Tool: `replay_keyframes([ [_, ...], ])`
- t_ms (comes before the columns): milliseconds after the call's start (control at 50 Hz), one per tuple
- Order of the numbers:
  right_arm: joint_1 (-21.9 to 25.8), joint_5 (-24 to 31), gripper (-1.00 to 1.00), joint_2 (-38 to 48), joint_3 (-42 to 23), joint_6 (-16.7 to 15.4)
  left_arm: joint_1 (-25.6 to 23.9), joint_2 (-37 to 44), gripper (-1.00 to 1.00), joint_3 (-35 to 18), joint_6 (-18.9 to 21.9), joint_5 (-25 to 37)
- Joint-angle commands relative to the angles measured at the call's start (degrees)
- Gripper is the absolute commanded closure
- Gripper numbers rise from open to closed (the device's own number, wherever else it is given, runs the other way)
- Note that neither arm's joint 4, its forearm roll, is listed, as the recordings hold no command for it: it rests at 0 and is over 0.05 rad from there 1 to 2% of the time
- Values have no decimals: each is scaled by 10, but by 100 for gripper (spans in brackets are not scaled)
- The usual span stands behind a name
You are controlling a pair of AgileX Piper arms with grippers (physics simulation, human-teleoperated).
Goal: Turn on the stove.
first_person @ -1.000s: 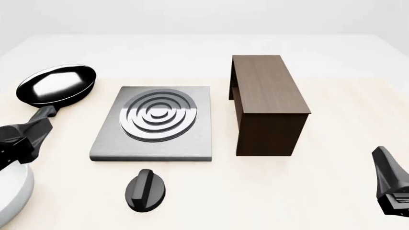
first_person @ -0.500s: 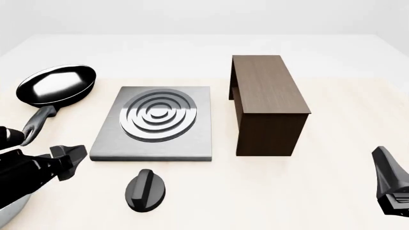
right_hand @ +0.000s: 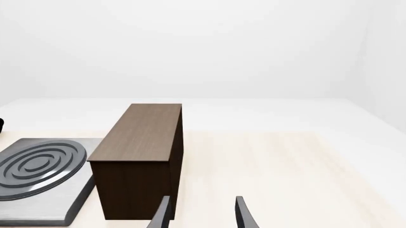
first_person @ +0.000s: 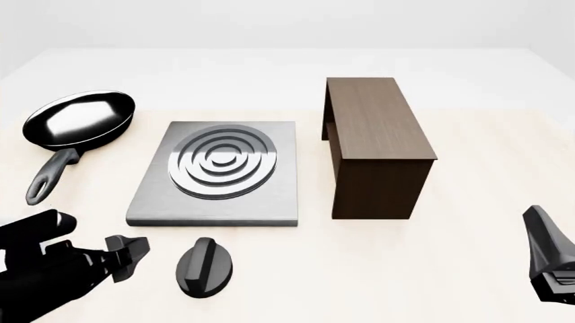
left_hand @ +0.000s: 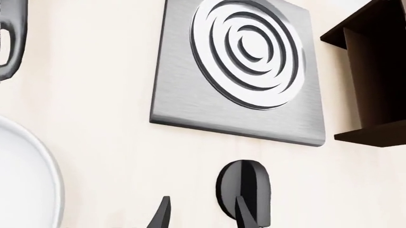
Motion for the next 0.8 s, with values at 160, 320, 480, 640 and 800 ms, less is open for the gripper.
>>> replay_keyframes([
  [160, 0, 0, -100, 0, 0, 0, -49, 108, -100, 55, -46, -123],
  [320, 0, 0, -100, 0, 0, 0, -69, 154, -100, 74, -70, -176],
  [480, 0, 0, -100, 0, 0, 0, -88, 186, -100, 83, -91, -218],
  [640, 0, 0, -100, 0, 0, 0, -101, 217, -100, 84, -106, -247],
  [800, 0, 0, -100, 0, 0, 0, -115, 239, -100, 83, -123, -270],
])
